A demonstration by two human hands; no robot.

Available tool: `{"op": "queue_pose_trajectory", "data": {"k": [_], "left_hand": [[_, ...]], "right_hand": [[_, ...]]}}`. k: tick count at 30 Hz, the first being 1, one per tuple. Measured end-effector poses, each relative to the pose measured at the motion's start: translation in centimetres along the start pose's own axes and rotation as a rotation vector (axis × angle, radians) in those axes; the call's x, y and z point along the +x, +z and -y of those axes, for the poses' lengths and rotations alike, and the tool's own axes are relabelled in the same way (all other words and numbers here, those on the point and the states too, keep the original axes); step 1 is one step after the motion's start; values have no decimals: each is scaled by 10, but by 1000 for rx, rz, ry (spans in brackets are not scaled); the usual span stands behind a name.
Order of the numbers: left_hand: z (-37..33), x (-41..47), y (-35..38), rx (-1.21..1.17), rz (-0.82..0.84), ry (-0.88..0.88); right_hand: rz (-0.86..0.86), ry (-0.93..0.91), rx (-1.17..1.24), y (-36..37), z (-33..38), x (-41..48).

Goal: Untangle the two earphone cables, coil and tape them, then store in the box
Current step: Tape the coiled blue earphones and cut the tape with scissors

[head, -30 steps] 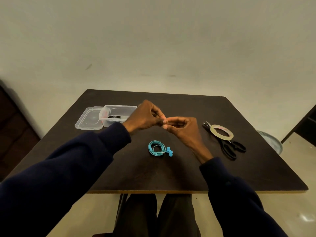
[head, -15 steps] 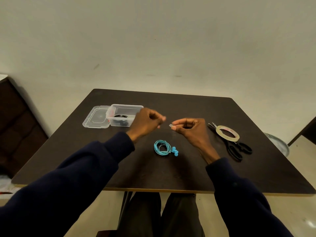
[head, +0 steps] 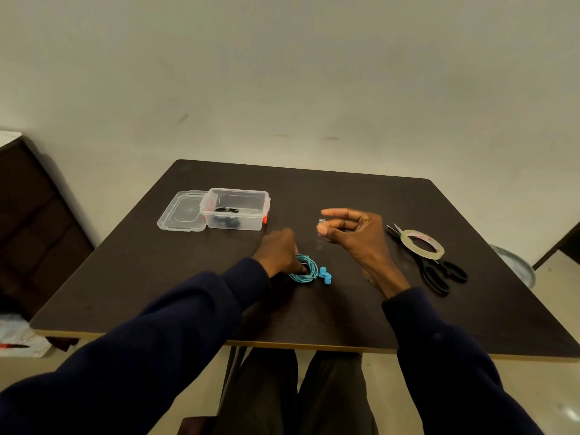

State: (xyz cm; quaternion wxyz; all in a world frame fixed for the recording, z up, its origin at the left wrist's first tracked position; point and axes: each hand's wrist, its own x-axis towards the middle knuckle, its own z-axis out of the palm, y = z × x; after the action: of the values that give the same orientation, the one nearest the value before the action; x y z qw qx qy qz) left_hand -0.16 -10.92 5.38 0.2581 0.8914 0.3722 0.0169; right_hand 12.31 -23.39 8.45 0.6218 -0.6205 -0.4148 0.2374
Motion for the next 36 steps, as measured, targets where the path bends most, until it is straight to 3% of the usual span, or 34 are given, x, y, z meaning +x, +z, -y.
{"op": "queue_pose_trajectory", "data": {"k": [8, 15, 28, 36], "left_hand": [[-1, 4, -1, -75, -12, 9], [9, 5, -6, -168, 91, 23], [21, -1, -26, -666, 245, -40], [25, -4, -26, -772, 263, -2]], "right_hand": [[-1, 30, 63, -1, 1, -3], [-11, 42, 63, -1, -2, -6], [24, 11, -30, 7, -9, -10], [31, -10, -135, 18, -22, -8]]}}
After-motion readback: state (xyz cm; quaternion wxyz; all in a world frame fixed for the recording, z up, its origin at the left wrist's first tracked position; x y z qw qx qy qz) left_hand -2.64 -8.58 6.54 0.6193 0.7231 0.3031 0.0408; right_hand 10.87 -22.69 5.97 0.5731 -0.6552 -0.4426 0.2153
